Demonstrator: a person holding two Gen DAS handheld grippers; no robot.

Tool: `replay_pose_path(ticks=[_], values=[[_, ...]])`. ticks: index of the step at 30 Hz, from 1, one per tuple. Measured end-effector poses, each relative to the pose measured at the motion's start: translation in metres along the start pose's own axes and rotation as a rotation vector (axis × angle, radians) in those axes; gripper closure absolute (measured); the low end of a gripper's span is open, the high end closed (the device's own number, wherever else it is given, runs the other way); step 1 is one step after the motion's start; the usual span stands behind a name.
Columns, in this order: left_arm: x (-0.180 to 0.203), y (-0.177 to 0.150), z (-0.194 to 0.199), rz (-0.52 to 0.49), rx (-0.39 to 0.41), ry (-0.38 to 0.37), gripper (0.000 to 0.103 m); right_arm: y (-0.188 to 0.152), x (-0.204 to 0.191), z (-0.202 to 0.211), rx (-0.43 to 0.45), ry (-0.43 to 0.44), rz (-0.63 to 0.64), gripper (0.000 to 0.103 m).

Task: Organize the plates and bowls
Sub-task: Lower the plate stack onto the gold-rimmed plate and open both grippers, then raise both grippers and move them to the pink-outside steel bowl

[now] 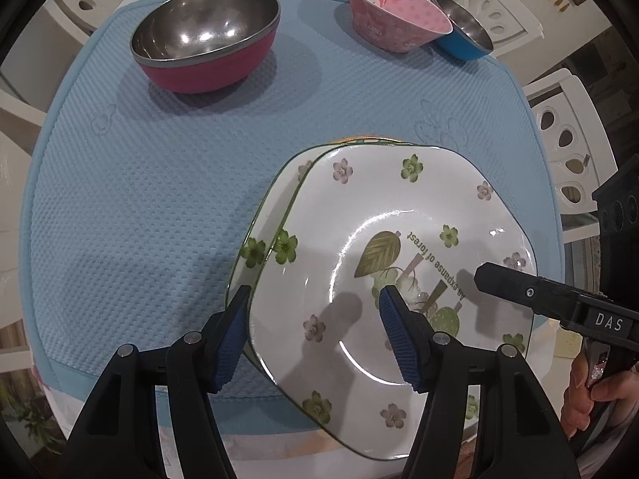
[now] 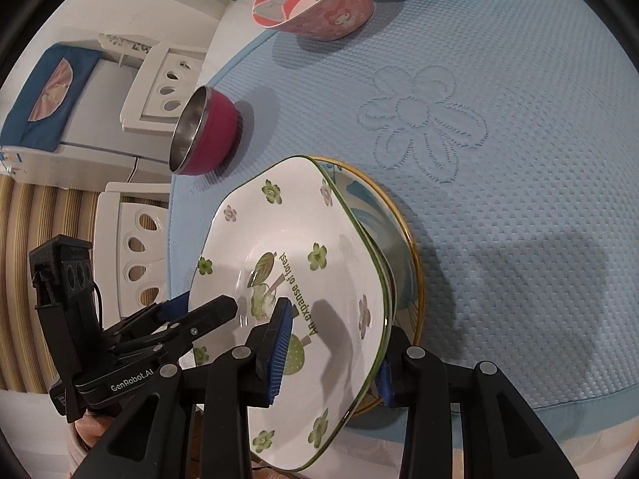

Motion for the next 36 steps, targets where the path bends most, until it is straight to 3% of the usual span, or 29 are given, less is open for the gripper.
replay_pose_path(ticks=[13, 22, 27, 36], values=[[-0.010, 0.003, 0.019, 0.014, 0.021, 0.012, 0.040, 0.002, -0.005, 0.019, 0.020, -0.095, 0.001, 0.066], [-0.030, 0.011, 0.044, 0.029, 0.047, 0.006, 0.038, 0.000, 0.001, 0.032, 0.036, -0.070, -0.040, 0.066], [-0.045, 0.021, 0.047, 0.046, 0.036, 0.026, 0.032, 0.004, -0.007, 0.031, 0.040, -0.086, -0.044, 0.054], [-0.076, 0.035, 0.051, 0.078, 0.020, 0.008, 0.032, 0.015, -0.031, 0.028, 0.028, -0.109, -0.031, 0.052]])
Point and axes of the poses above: each gripper's, at about its wrist camera, not at the fingertips, and z roughly against the way its jaws point, x to its right, y to its top, the point moved 2 cm from there along -z, roughly the way its jaws point, and after that the axes turned 6 degrees about -x, right-handed, at the moved point
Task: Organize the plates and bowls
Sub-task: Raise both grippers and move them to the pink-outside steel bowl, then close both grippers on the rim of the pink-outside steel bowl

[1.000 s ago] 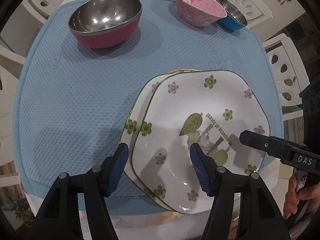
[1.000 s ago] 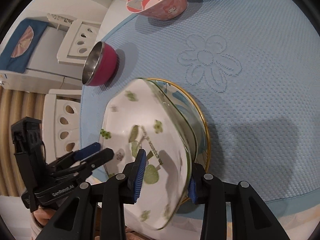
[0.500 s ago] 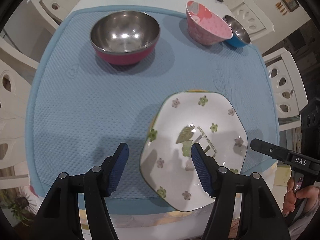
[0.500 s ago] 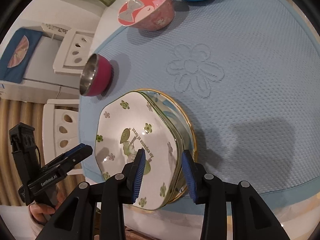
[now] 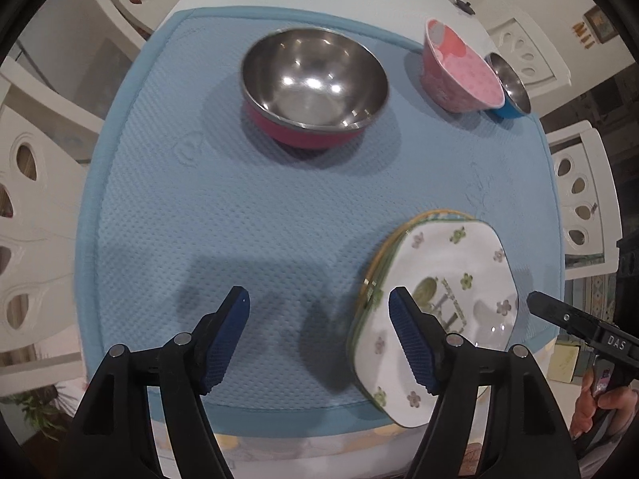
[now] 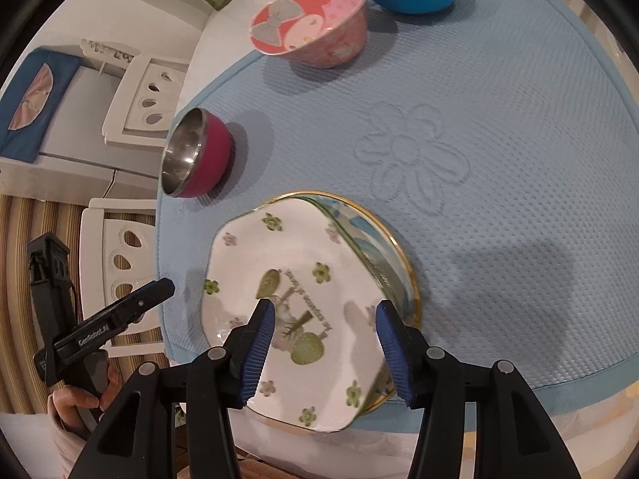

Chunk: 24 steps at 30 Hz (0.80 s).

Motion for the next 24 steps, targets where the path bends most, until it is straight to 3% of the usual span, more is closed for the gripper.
replay_pose_path(ticks=[10, 16, 24], values=[[-0.044, 0.062, 0.033, -0.023, 0.057, 0.004, 0.032, 0.045, -0.081, 0.037, 0.078, 0.111, 0.117, 0.048], [-0.062, 0.110, 0.032, -0.026, 0.070, -0.026, 0.032, 0.087, -0.126, 0.018, 0.095, 0.116, 0.114, 0.045], [-0.071, 0.148, 0.009, -0.050, 0.039, -0.032, 0.032, 0.120, -0.145, -0.011, 0.099, 0.084, 0.058, 0.045]])
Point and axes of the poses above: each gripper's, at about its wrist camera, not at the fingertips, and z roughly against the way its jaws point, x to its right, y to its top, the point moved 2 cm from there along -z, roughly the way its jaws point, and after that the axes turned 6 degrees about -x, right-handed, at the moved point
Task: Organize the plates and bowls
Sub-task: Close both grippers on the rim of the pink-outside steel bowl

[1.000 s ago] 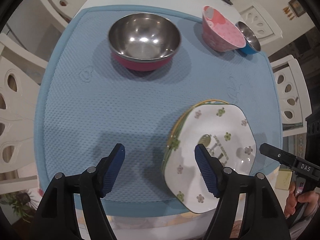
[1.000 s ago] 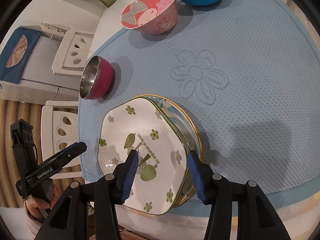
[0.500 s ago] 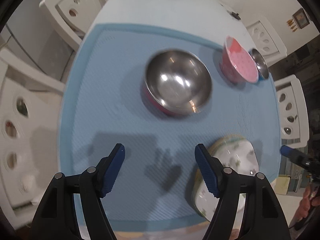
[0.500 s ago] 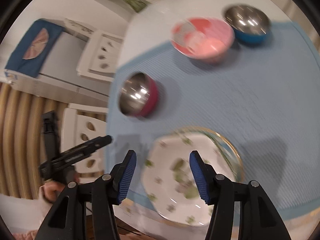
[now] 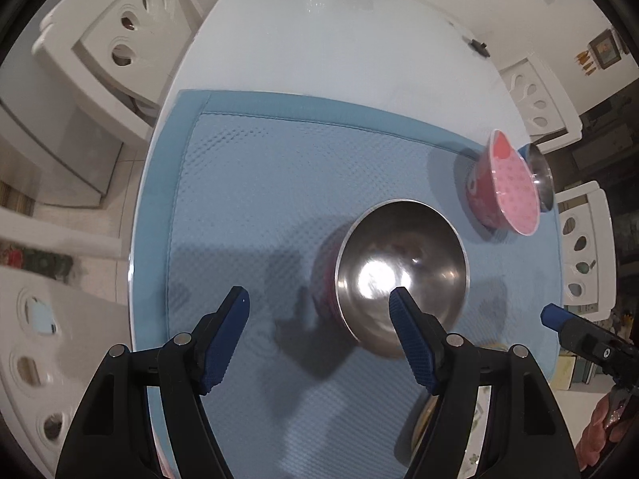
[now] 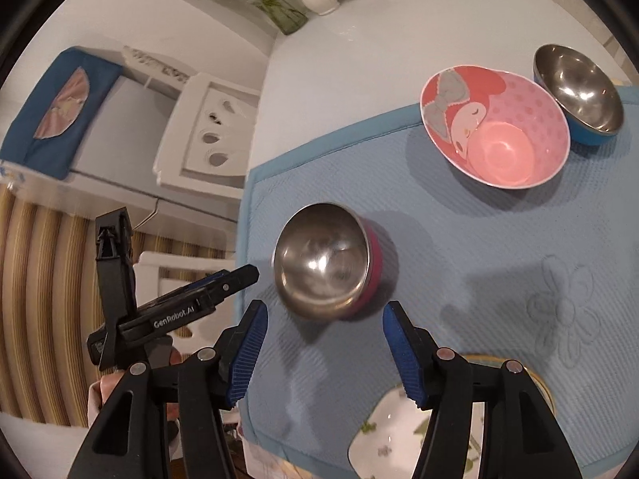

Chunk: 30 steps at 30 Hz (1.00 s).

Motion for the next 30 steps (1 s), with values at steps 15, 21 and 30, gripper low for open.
replay_pose_path(ticks=[15, 21, 30], values=[[0.002, 0.008, -0.057, 0.039, -0.045, 0.044, 0.067, 0.035, 0.042, -0.101, -0.163, -0.074, -0.050, 0.047], [0.009, 0.005, -0.062, 0.050, -0.039, 0.064, 0.073, 0.039, 0.046, -0.111, -0.199, -0.104, 0.010, 0.061], [0.032, -0.001, -0.064, 0.030, -0.041, 0.106, 0.077, 0.041, 0.036, -0.115, -0.225, -0.130, 0.122, 0.085]])
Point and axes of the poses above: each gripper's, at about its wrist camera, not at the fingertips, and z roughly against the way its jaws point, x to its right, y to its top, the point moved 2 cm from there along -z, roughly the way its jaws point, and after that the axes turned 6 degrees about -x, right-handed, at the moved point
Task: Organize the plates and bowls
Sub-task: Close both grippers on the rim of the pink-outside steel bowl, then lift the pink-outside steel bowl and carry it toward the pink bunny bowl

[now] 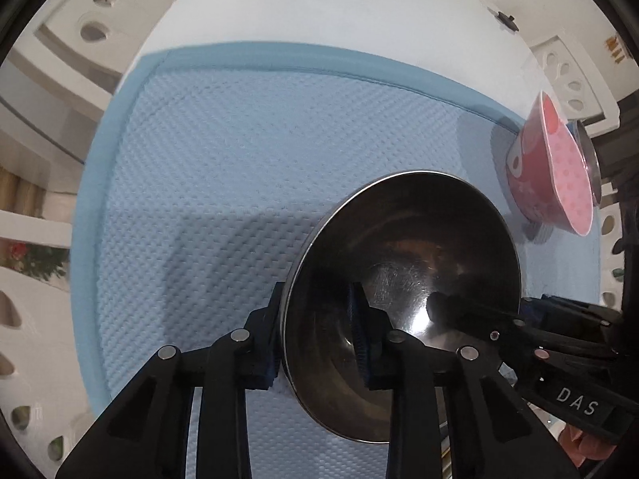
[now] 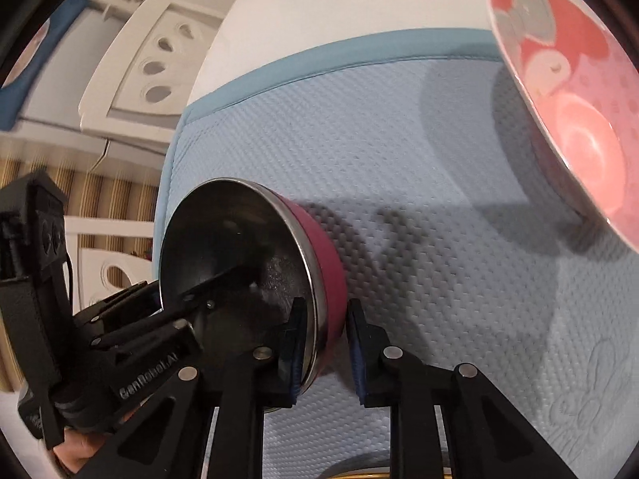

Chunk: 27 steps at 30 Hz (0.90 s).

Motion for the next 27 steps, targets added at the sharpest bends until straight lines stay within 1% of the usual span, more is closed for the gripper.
replay_pose_path(ticks=[2, 7, 13, 16, 20, 23, 27], values=[[0.004, -0.001, 0.005, -0.002, 0.007, 0.004, 0.077, 0.001, 0.001, 0.001, -0.006, -0.004, 0.005, 0.085], [0.004, -0.001, 0.019, 0.052, 0.002, -0.022, 0.077, -0.001, 0.007, 0.008, -0.017, 0.039, -0.002, 0.085], [0.021, 0.003, 0.050, 0.047, 0.031, -0.002, 0.077, -0.008, 0.007, 0.032, 0.012, 0.055, 0.008, 0.085], [0.043, 0.009, 0.064, 0.028, 0.063, 0.003, 0.077, -0.011, 0.010, 0.049, 0.038, 0.067, 0.008, 0.085], [0.067, 0.019, 0.078, -0.008, 0.093, -0.020, 0.077, -0.016, 0.020, 0.078, 0.080, 0.073, 0.003, 0.085], [0.092, 0.031, 0.085, -0.033, 0.108, -0.046, 0.077, -0.017, 0.035, 0.102, 0.099, 0.092, -0.020, 0.084], [0.125, 0.044, 0.092, -0.077, 0.121, -0.075, 0.077, -0.013, 0.059, 0.139, 0.150, 0.102, -0.051, 0.084]])
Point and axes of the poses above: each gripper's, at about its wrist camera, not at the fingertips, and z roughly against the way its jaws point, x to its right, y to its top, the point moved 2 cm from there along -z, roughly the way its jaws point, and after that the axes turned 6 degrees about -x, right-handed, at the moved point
